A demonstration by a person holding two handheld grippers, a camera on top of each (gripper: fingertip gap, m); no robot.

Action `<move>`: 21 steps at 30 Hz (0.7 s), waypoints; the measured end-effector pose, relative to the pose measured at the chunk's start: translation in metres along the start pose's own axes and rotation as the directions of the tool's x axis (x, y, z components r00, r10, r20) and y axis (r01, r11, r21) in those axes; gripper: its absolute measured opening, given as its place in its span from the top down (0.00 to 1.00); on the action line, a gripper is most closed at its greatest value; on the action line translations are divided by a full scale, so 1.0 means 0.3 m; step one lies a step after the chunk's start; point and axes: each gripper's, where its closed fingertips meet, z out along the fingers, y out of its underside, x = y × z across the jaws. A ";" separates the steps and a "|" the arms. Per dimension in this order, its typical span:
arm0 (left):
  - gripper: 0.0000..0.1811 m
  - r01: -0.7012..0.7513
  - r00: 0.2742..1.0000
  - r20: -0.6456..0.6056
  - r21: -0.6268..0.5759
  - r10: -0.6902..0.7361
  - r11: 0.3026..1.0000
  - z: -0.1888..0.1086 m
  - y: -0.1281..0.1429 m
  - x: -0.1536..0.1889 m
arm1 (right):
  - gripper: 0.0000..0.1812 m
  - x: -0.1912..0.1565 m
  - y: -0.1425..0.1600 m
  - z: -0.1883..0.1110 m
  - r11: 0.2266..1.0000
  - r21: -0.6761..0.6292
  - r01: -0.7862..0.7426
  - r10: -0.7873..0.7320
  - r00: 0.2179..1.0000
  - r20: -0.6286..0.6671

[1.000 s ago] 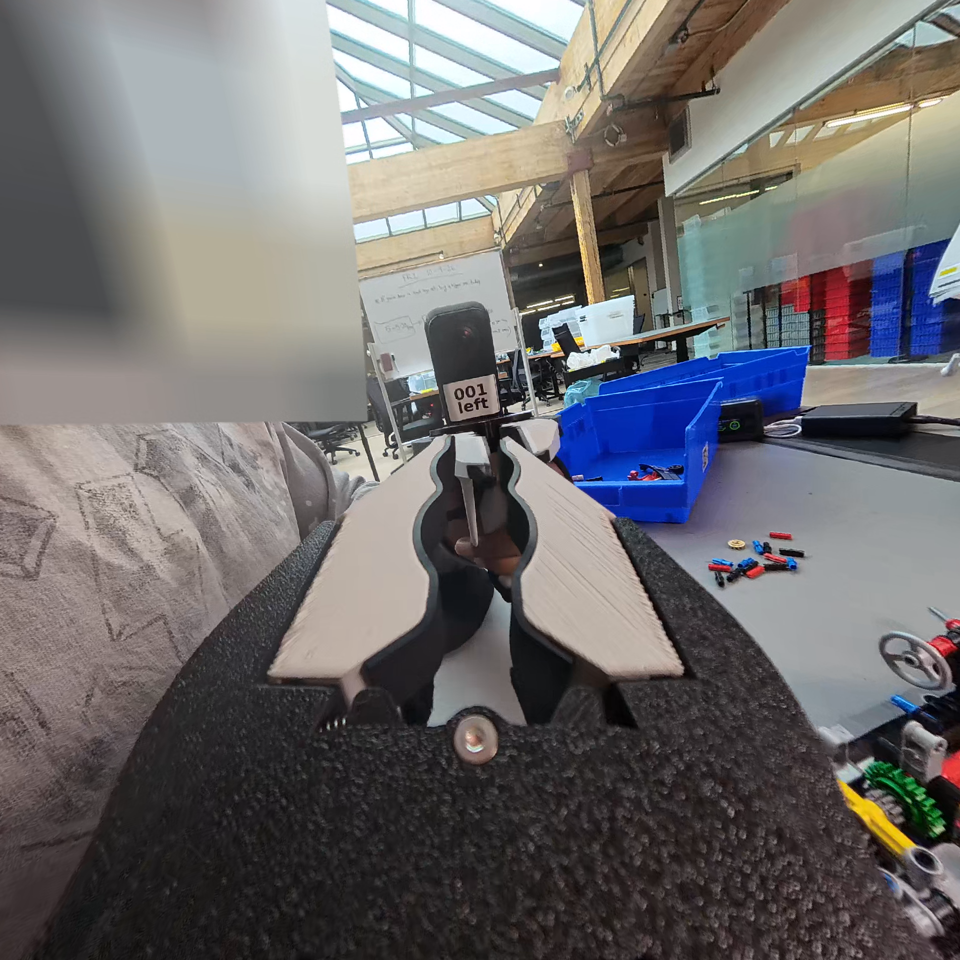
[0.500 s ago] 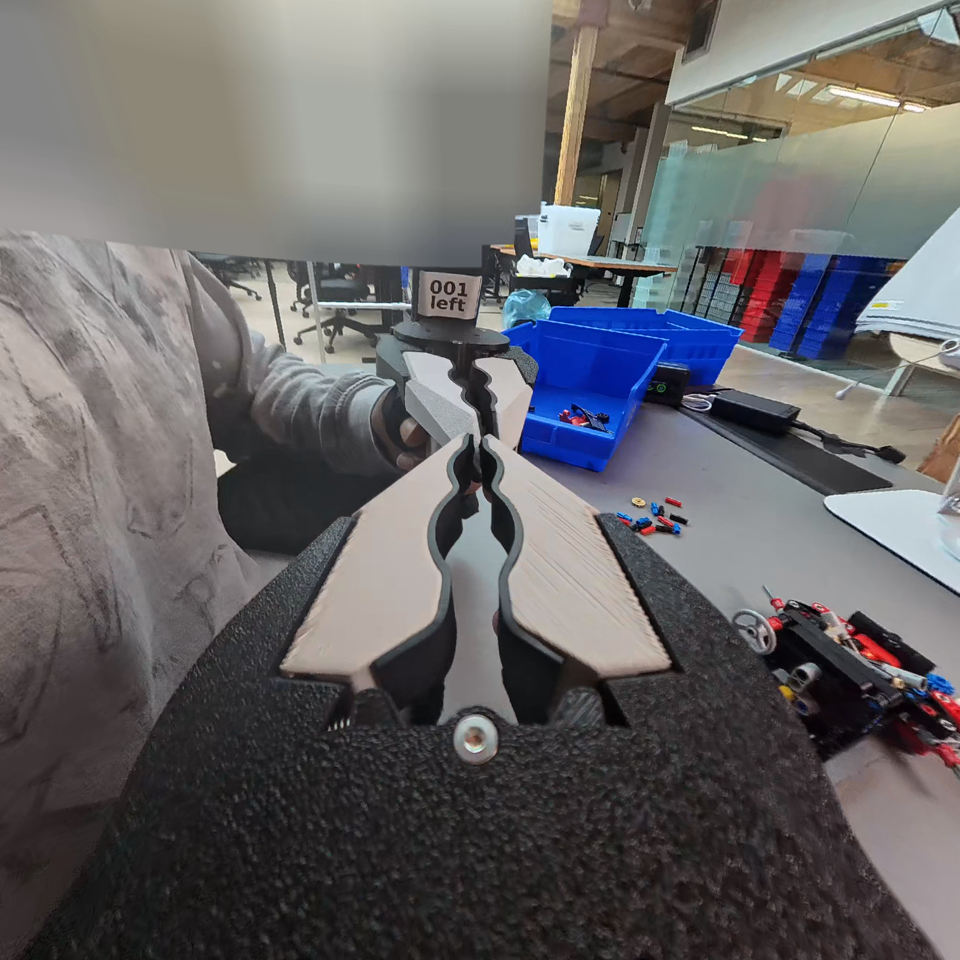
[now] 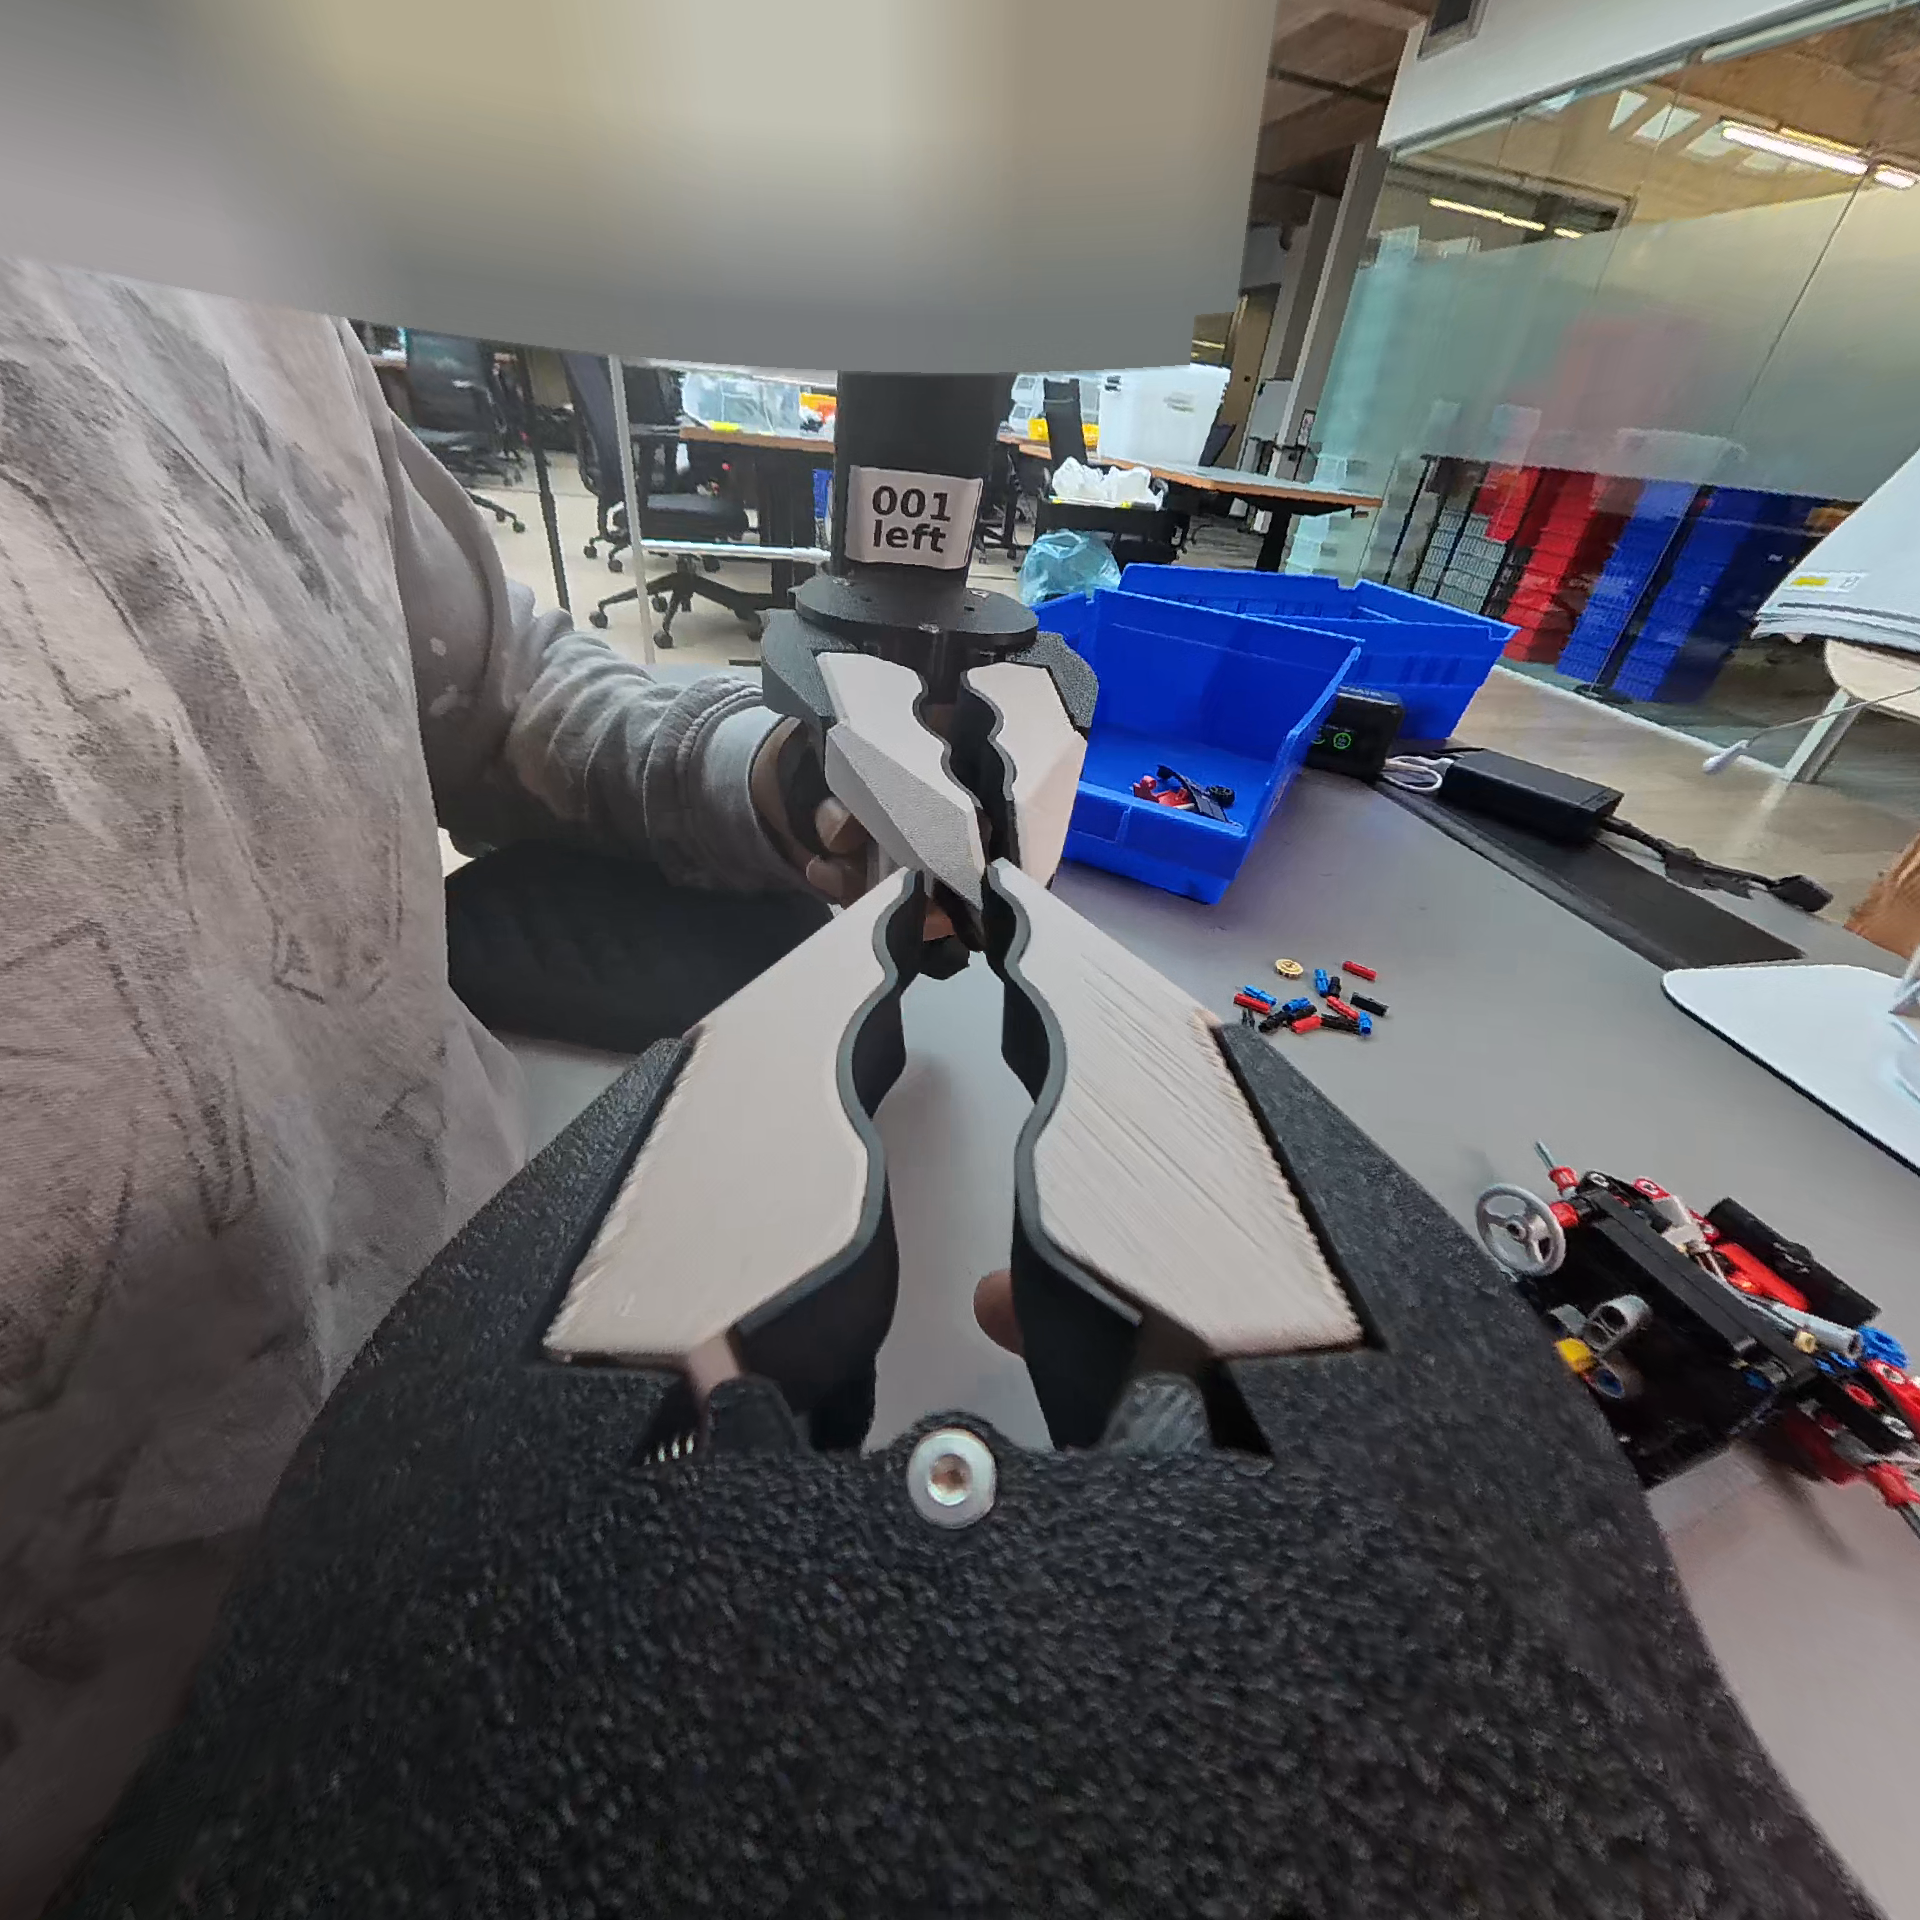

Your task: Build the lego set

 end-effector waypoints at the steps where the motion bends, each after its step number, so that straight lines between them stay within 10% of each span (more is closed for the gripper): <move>1: 1.00 0.012 1.000 0.001 -0.001 -0.012 1.000 -0.002 0.006 -0.006 | 0.93 0.002 0.007 0.003 1.000 -0.006 -0.004 0.004 1.000 0.004; 21: 1.00 0.069 0.997 -0.036 -0.080 -0.072 0.994 0.008 0.062 0.005 | 0.96 -0.003 0.076 -0.004 0.998 -0.013 -0.056 0.056 0.998 0.022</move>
